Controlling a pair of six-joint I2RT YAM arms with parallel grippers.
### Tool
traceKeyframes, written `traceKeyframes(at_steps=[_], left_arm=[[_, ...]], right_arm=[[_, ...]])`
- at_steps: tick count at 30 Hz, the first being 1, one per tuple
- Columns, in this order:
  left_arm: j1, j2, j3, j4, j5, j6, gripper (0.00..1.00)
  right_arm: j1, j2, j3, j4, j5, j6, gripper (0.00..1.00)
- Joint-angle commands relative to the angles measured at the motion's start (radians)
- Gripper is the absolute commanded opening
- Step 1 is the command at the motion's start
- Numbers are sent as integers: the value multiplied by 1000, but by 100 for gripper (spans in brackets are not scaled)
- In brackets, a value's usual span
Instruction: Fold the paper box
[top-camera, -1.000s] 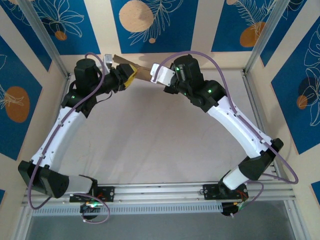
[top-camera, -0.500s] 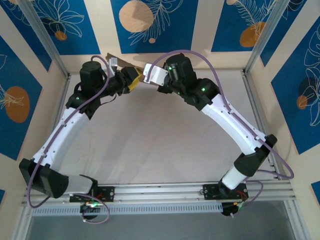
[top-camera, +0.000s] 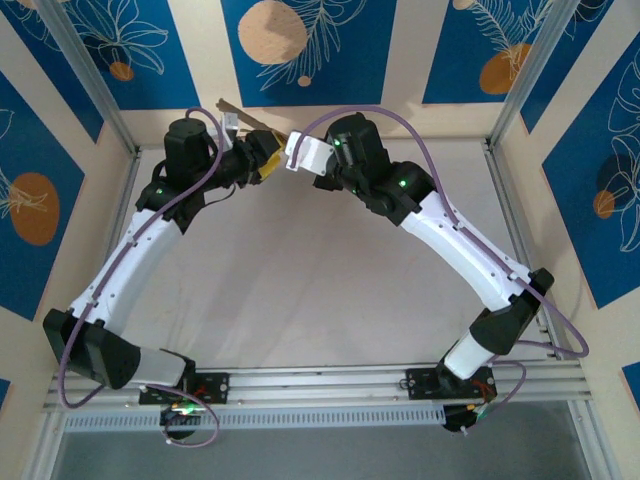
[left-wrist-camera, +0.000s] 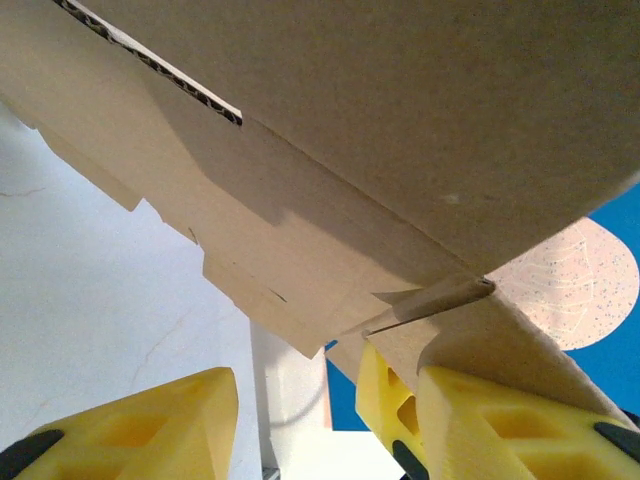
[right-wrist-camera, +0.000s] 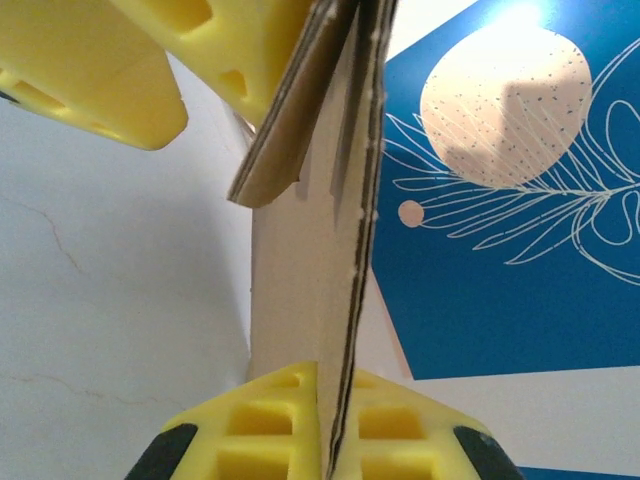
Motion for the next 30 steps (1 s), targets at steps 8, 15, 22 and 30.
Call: traceKeyframes(at_steps=[8,15,22,30], left_arm=[[90,-149,106,-228,-135,391,61],[90,-225,87,-270,-177,453,62],[90,-266,216,-443,-377,534,66],[90,-251,154,-399,-404,543,67]], right_arm=[[-21,-17,169,-121,57,-59,0],[57,-39,215,-173,182,-187,0],[190,-67,242,-246,343,-313,0],[112,16,307,-196,247,-329,0]])
